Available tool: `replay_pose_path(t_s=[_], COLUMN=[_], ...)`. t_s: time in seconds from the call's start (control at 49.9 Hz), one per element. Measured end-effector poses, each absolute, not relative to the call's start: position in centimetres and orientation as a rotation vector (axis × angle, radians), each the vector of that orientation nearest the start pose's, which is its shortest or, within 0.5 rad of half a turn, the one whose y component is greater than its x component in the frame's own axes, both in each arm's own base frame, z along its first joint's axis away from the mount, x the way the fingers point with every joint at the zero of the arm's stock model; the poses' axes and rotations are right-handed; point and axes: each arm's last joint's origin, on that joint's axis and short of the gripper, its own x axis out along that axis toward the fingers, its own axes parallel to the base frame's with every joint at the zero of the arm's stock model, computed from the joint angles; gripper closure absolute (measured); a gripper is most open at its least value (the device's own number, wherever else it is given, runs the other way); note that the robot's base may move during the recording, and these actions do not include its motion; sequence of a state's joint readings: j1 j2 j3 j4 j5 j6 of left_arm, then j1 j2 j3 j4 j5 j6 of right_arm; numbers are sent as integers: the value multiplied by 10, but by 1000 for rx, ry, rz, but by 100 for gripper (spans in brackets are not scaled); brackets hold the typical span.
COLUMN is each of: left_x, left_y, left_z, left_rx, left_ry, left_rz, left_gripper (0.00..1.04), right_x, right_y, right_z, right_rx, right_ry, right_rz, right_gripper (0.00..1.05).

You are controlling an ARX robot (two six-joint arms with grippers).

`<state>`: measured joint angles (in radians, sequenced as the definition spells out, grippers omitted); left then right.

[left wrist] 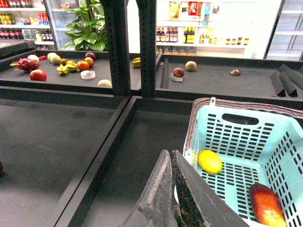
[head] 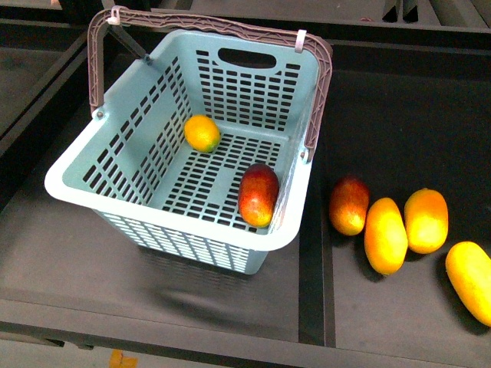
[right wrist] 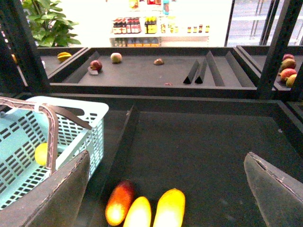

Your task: Pick lemon and mango into basket

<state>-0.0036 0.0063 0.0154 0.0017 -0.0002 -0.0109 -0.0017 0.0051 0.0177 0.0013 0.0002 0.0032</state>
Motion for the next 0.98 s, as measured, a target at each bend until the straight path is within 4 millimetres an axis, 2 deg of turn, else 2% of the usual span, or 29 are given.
replay_pose_path(t_s=[0.14, 0.16, 0.281, 0.361, 0.662, 0.983], left_x=[97, 97, 97, 97, 97, 97], left_y=[0, 0, 0, 0, 0, 0], left_z=[168, 168, 168, 168, 168, 168], left_rx=[-12, -11, -11, -11, -11, -9], left_ry=[-11, -11, -11, -11, -11, -11], left_rz=[-3, -3, -3, -3, -3, -3], left_gripper=[101, 99, 78, 56, 6, 7], right_x=[97, 97, 97, 97, 97, 97], right_y=[0, 0, 0, 0, 0, 0], right_z=[169, 169, 169, 169, 169, 169], right_rx=[4, 3, 4, 4, 4, 4], right_ry=[-14, -14, -14, -14, -14, -14], right_rz=[-2, -2, -2, -2, -2, -2], right_gripper=[9, 9, 9, 9, 9, 9])
